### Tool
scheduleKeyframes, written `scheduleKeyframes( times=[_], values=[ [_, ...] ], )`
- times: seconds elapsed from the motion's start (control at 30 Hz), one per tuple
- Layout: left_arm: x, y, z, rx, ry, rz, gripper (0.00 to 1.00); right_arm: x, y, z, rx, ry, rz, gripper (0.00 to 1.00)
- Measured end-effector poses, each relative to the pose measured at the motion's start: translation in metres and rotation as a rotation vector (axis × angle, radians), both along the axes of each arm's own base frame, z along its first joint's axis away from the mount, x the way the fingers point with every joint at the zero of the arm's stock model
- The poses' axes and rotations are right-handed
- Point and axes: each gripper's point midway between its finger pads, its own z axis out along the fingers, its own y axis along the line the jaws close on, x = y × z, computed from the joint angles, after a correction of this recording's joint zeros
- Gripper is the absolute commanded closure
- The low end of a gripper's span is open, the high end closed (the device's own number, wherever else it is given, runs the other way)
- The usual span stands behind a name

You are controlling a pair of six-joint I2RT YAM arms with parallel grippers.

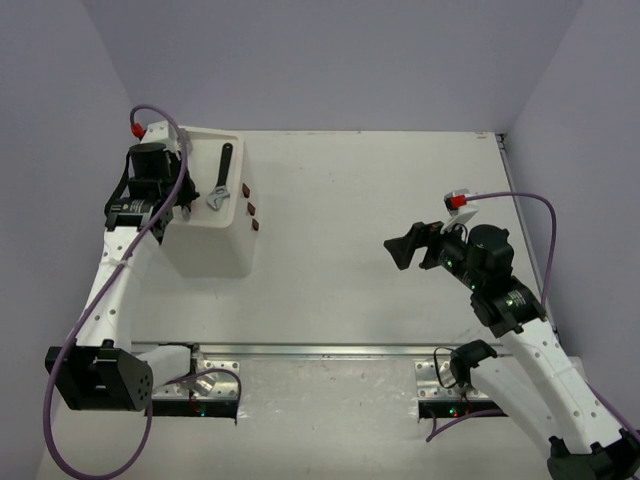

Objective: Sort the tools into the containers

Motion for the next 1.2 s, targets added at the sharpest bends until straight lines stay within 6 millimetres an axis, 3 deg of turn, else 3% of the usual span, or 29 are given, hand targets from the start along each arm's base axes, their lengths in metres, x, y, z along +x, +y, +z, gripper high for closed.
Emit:
scheduleKeyframes(
  times=[0.4, 0.67, 0.73, 0.83, 0.9, 1.07, 1.2],
  values=[
    [0.002, 0.004, -0.002, -0.101, -0.047, 0.114, 1.0, 0.0, 0.002, -0.001, 0.001, 0.004, 0.009, 0.01],
    [0.005, 0.011, -0.005, -0.138, -0.091, 0.196, 0.94, -0.001, 0.002, -0.001, 0.002, 0.004, 0.011, 0.01],
    [0.006, 0.01, -0.006, -0.157, -0.098, 0.201, 0.86, -0.001, 0.002, -0.001, 0.002, 0.005, 0.014, 0.01],
    [0.007, 0.008, -0.008, -0.183, -0.11, 0.213, 0.54, -0.002, 0.003, -0.002, 0.003, 0.008, 0.018, 0.01],
    [0.009, 0.01, -0.005, -0.197, -0.132, 0.231, 0.41, -0.002, 0.003, -0.003, 0.003, 0.01, 0.021, 0.01],
    [0.004, 0.012, 0.009, -0.207, -0.179, 0.246, 0.32, -0.003, 0.004, -0.003, 0.004, 0.011, 0.026, 0.01],
    [0.002, 0.012, 0.022, -0.201, -0.2, 0.24, 0.3, -0.003, 0.004, -0.003, 0.004, 0.011, 0.026, 0.01]
  ],
)
